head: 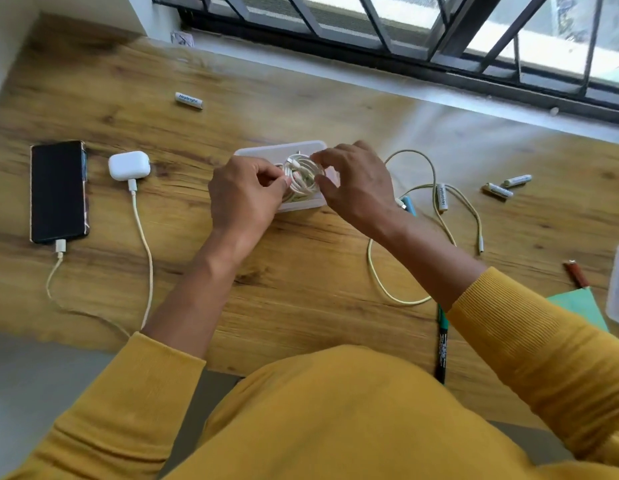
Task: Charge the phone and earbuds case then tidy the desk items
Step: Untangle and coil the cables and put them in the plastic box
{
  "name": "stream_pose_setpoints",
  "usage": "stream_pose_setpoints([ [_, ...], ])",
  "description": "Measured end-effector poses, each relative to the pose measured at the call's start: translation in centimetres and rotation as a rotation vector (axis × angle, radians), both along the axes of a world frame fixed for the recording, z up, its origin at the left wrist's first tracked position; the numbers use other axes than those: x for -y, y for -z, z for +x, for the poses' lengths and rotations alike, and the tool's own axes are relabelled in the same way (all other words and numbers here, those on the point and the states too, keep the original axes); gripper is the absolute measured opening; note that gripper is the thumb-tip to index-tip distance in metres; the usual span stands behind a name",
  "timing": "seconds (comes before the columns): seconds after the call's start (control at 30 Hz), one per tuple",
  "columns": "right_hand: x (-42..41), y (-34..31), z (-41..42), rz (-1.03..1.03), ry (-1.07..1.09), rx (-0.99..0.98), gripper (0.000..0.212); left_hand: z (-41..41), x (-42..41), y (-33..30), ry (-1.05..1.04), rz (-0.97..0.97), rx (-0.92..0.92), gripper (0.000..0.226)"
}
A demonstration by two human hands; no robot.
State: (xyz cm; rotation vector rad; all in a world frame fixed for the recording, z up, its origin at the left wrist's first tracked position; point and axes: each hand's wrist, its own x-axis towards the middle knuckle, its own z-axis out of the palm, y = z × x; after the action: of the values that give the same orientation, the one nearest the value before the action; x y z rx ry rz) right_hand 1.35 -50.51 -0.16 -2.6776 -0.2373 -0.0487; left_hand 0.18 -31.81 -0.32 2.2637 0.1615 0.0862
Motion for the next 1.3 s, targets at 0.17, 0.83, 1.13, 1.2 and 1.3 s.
stream_pose_setpoints([
  [0.17,0.3,0.7,-1.0,-0.107,-0.105,0.032,0.029,-0.1,0.6,0.0,0.011,0.064,0.018,0.011],
  [0.83,-0.9,-0.3,2.5,-0.187,-0.036,-0.097,0.038,0.7,1.6,0.4,0.185,0.236,0.04,0.021],
  [1.13,-0.8,0.2,1.9,-0.158,0.002,-0.062,0.045,0.6,2.0,0.2,0.153,0.252,0.026,0.016],
  [1.2,-0.4,0.2,1.3,-0.121,-0.006,-0.044,0.045,0.2,2.0,-0.2,0.145,0.204,0.038,0.015],
  [1.3,0.3,0.2,0.0,-0.012,0.009,0.005,0.049,-0.7,2.0,-0.6,0.11,0.143,0.064,0.011],
])
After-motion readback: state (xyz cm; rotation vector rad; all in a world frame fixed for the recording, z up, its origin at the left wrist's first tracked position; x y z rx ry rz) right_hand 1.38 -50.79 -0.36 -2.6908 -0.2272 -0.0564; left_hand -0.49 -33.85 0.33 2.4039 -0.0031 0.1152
